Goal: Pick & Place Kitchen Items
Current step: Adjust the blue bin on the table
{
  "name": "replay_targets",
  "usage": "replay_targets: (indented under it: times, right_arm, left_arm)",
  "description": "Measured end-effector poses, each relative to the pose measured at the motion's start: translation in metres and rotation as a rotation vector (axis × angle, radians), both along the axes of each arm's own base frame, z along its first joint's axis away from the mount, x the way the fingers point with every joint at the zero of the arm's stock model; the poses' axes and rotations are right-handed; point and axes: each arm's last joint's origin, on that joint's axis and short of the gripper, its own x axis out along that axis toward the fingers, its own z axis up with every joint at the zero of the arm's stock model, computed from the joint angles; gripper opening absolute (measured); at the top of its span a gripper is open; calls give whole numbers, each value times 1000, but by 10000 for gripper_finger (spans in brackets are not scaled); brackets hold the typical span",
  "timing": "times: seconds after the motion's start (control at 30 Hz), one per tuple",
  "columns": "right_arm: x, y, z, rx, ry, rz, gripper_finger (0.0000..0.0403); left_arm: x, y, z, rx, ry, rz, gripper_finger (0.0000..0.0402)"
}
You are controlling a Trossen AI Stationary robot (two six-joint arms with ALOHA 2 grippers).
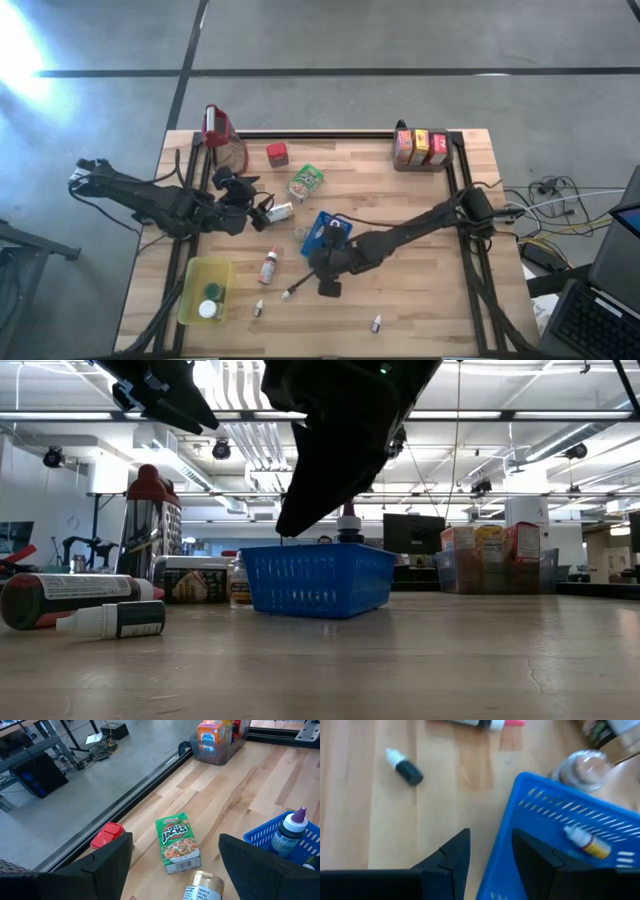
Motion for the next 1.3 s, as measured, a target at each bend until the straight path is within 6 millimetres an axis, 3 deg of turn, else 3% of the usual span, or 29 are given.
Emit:
replay_targets:
  times: [0.43,0.8,1.3]
  right_arm:
    - [-1,-6,-5,32,32,-2,104]
    - [-18,-5,-15,16,196,-27,77]
    - [-31,14,-17,27,271,40,127]
  left_arm:
    - [0,0,0,0,1,0,300]
    - [0,0,0,0,0,0,300]
    - [0,0,0,0,0,0,300]
